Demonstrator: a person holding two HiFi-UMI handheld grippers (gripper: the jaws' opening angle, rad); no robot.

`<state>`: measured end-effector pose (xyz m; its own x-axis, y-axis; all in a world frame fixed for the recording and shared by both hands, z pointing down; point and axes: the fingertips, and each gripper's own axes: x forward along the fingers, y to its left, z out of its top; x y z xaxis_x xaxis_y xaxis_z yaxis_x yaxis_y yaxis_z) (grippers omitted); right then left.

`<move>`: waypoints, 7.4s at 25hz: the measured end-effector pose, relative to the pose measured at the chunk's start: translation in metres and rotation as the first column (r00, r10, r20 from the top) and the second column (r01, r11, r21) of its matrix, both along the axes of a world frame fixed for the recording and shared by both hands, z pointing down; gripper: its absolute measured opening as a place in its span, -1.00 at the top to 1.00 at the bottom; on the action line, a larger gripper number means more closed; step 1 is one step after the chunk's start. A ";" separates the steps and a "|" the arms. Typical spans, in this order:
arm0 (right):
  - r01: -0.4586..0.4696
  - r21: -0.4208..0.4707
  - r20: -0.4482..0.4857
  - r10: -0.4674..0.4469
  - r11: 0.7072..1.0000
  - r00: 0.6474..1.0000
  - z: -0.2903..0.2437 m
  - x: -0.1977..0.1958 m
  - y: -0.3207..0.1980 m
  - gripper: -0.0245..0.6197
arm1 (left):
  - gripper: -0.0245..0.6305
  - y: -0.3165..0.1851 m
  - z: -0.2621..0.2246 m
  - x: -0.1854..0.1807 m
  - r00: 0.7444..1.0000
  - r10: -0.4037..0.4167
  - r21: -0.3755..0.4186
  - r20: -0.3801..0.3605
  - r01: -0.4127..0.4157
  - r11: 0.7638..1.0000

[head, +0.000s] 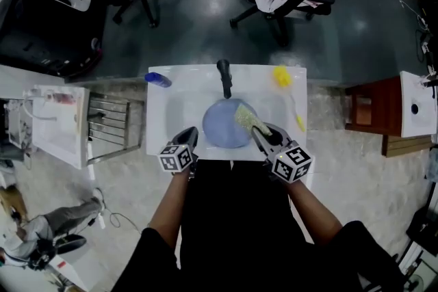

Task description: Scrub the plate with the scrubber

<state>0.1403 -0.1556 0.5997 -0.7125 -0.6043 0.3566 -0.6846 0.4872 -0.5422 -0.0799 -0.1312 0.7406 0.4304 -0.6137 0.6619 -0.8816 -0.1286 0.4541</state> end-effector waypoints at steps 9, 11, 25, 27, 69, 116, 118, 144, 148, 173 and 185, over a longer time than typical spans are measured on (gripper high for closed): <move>-0.075 -0.035 -0.065 0.072 0.997 0.995 0.022 0.004 0.001 0.72 | 0.90 -0.026 0.064 0.005 0.995 0.097 -0.171 -0.010 -0.097 0.981; -0.086 -0.045 -0.080 0.082 0.995 0.993 0.027 0.006 -0.001 0.72 | 0.83 -0.030 0.073 0.006 0.994 0.109 -0.197 -0.026 -0.112 0.974; -0.165 -0.090 -0.133 0.153 0.982 0.979 0.050 0.026 -0.008 0.72 | 0.49 -0.032 0.140 0.028 0.969 0.203 -0.421 -0.139 -0.244 0.874; -0.178 -0.100 -0.139 0.163 0.979 0.977 0.052 0.028 -0.007 0.72 | 0.47 -0.028 0.147 0.031 0.964 0.195 -0.460 -0.178 -0.257 0.850; 0.114 -0.045 -0.043 -0.116 0.992 0.992 0.035 0.003 0.008 0.72 | 0.88 -0.014 0.096 -0.001 0.977 -0.089 -0.452 -0.192 -0.008 0.892; 0.396 0.015 -0.470 -0.343 0.918 0.813 0.052 -0.232 0.030 0.72 | 0.85 0.065 -0.048 -0.064 0.937 -0.051 -0.149 -0.347 -0.001 0.989; 0.391 0.019 -0.493 -0.331 0.920 0.805 0.056 -0.233 0.029 0.72 | 0.85 0.067 -0.048 -0.063 0.940 -0.046 -0.146 -0.338 -0.004 0.989; 0.253 0.120 -0.670 -0.110 0.960 0.735 0.062 -0.197 0.007 0.72 | 0.80 0.079 -0.047 -0.049 0.913 -0.053 -0.172 -0.404 -0.018 0.985; 0.255 0.131 -0.692 -0.096 0.958 0.716 0.062 -0.194 0.003 0.72 | 0.79 0.080 -0.047 -0.051 0.912 -0.063 -0.173 -0.406 -0.009 0.985; 0.141 0.161 -0.756 0.030 0.977 0.654 0.064 -0.140 -0.007 0.72 | 0.77 0.085 -0.046 -0.046 0.897 -0.084 -0.186 -0.433 0.002 0.982; 0.134 0.168 -0.790 0.052 0.977 0.611 0.067 -0.113 -0.008 0.72 | 0.74 0.082 -0.050 -0.043 0.895 -0.075 -0.183 -0.440 -0.008 0.983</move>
<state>0.0271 -0.1637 0.6665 -0.2381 -0.7017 0.6715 -0.7760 0.5532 0.3030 -0.1233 -0.0489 0.6909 0.6851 -0.5252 0.5048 -0.5855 0.0153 0.8105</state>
